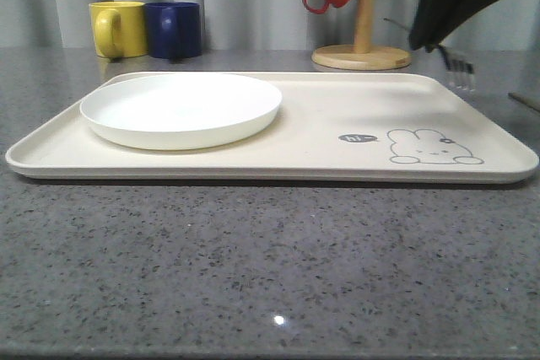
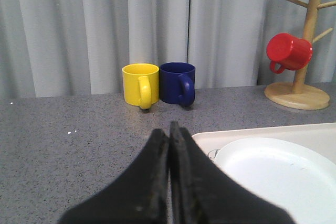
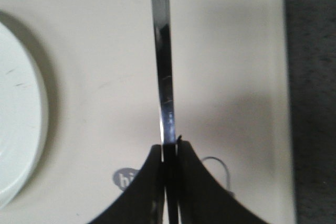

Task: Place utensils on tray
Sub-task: 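Grasp the steel fork with the right gripper and lift it, then place the fork on the tray beside the plate, release, then grasp the steel chopsticks with the right gripper and lift, then lower the chopsticks onto the tray beside the fork, release, then grasp the steel spoon with the right gripper and lift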

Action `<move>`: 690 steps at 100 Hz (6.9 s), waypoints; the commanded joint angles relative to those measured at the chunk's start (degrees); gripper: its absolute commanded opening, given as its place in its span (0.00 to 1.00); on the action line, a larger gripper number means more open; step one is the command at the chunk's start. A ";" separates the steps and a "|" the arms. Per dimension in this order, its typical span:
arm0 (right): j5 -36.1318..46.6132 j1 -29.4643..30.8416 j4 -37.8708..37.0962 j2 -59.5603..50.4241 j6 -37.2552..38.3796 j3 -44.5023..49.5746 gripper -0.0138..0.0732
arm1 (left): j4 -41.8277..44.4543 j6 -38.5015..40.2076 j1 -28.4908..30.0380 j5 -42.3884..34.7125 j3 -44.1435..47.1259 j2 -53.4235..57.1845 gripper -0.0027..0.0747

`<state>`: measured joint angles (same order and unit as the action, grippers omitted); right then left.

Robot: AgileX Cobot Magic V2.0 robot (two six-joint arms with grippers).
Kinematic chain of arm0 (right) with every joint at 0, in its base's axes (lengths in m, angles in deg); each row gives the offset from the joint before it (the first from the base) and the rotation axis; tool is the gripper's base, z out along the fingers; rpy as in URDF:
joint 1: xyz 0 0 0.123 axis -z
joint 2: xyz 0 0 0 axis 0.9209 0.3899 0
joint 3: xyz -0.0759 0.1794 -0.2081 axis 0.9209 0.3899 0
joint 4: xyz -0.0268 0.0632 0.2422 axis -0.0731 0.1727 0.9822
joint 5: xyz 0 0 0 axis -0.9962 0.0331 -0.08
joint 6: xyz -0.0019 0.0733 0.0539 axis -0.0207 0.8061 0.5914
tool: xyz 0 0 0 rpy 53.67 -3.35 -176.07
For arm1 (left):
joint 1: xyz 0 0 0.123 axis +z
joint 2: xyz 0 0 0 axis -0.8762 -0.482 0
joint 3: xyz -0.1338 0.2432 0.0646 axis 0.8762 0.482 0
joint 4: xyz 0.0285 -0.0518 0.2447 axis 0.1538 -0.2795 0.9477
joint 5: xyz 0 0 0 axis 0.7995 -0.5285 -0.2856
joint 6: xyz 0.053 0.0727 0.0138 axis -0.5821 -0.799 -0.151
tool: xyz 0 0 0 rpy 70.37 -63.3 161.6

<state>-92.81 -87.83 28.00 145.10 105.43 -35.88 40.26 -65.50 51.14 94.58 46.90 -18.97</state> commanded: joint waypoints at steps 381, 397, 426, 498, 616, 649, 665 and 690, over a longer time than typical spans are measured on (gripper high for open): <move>-6.55 13.64 4.84 -1.95 -14.15 -1.97 0.08 | -0.72 0.02 -0.24 -3.53 -1.49 -0.28 0.01; -2.18 7.15 4.73 -1.45 -8.96 -1.97 0.08 | -0.72 0.02 -0.24 -3.53 -1.49 -0.28 0.01; 2.61 1.26 3.64 2.79 -3.11 -1.97 0.08 | -0.72 0.02 -0.24 -3.53 -1.49 -0.28 0.01; 2.81 0.53 4.05 7.37 -2.14 -1.97 0.46 | -0.72 0.02 -0.24 -3.53 -1.49 -0.28 0.01; -11.33 28.83 -1.98 -0.74 -30.09 -4.09 0.49 | -0.72 0.02 -0.24 -3.53 -1.49 -0.28 0.01; -9.84 29.84 -2.20 5.03 -31.42 -4.09 0.49 | -0.72 0.02 -0.24 -3.53 -1.49 -0.28 0.01; -9.05 30.13 -2.76 6.91 -31.42 -4.09 0.49 | -0.72 0.02 -0.24 -3.53 -1.49 -0.28 0.01; -9.04 31.18 -2.76 8.88 -31.42 -4.09 0.49 | -0.72 0.02 -0.24 -3.53 -1.49 -0.28 0.01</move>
<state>-103.06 -57.19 25.94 156.12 74.67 -38.63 40.17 -65.50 51.14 94.58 46.90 -18.97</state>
